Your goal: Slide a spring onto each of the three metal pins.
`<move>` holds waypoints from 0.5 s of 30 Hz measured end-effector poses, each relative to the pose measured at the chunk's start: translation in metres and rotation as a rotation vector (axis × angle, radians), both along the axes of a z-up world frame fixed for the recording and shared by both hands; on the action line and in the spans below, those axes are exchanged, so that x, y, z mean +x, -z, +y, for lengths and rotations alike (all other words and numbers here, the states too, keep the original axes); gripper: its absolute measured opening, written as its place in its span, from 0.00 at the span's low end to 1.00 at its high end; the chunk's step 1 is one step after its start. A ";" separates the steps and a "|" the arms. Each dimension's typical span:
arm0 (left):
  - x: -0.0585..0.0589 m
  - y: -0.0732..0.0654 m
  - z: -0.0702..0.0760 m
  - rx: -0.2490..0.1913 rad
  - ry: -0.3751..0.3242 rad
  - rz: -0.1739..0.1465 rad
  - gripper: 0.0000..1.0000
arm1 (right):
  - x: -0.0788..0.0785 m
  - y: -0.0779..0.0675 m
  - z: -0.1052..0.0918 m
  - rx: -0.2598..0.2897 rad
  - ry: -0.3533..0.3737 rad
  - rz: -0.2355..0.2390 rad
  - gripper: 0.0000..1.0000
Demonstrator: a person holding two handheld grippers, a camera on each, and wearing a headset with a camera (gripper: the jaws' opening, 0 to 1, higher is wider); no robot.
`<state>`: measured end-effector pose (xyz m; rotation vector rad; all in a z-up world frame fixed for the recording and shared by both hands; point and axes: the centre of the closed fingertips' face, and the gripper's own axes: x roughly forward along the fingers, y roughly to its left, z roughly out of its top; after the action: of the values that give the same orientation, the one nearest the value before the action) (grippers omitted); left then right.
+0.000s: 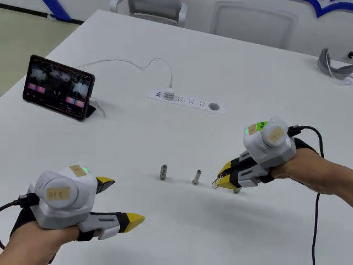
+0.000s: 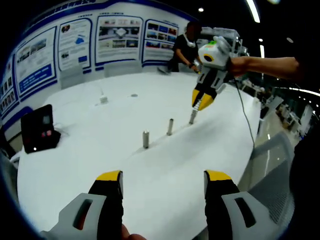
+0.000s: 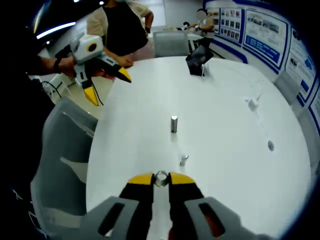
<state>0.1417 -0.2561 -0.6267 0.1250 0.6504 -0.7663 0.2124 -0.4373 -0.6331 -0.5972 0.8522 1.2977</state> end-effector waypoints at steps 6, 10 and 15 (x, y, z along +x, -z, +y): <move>-0.002 0.000 0.005 -0.001 -0.019 0.005 0.67 | 0.013 0.006 0.005 -0.015 0.001 -0.012 0.13; -0.003 0.000 0.007 -0.003 -0.024 0.007 0.67 | 0.025 0.009 0.009 -0.022 0.008 -0.033 0.13; -0.006 -0.001 0.006 -0.003 -0.019 0.008 0.67 | 0.031 0.010 0.016 -0.025 0.003 -0.049 0.13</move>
<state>0.1359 -0.2496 -0.6253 0.1127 0.6568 -0.7501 0.2435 -0.4217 -0.6436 -0.6445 0.8299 1.2669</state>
